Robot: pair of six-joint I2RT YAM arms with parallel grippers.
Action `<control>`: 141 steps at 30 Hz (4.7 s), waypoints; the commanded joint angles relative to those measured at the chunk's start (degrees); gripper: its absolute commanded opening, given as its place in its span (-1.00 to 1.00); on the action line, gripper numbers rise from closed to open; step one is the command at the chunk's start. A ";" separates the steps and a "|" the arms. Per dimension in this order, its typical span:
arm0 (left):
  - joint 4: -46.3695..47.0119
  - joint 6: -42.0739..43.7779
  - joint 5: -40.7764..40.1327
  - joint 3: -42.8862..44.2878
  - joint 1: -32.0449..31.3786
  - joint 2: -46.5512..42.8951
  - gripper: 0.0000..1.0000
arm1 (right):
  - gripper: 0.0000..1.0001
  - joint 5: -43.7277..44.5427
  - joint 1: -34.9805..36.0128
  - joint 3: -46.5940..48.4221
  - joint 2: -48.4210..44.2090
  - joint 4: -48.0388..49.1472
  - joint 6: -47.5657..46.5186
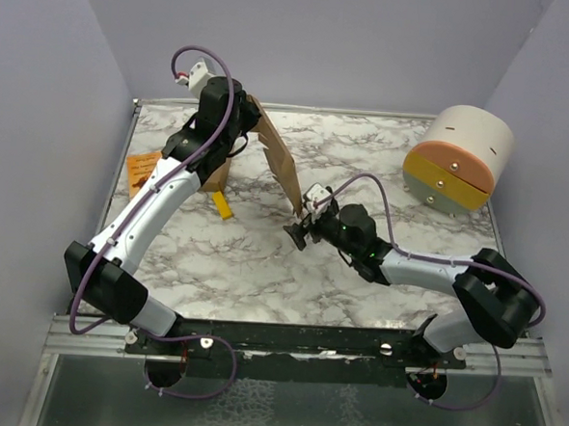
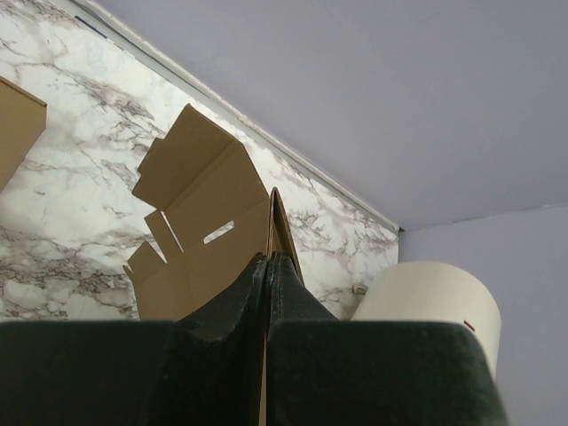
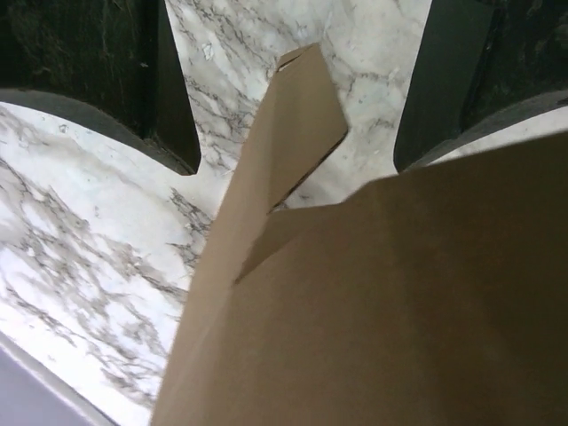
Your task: Fold the paper box
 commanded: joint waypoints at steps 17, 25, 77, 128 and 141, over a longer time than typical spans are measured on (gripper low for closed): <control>3.00 4.89 -2.28 -4.50 -0.24 -7.58 -1.00 | -0.98 6.72 -2.78 3.48 -4.00 0.06 -7.18; 8.52 23.35 -2.97 -18.92 -0.15 -17.55 -0.04 | -0.98 -23.30 -19.16 13.49 -9.36 -27.99 -13.04; -1.10 85.91 50.30 -16.43 0.19 -19.59 -1.00 | 0.17 -55.11 -32.65 32.67 -0.94 -73.50 -40.43; 108.14 -3.51 37.75 -64.18 10.49 -32.71 -1.00 | 0.89 -59.38 -43.96 1.57 -0.65 58.81 85.07; 108.82 -0.08 34.66 -65.16 4.91 -30.90 -1.00 | 0.77 -57.37 -42.86 4.19 -5.61 60.54 87.01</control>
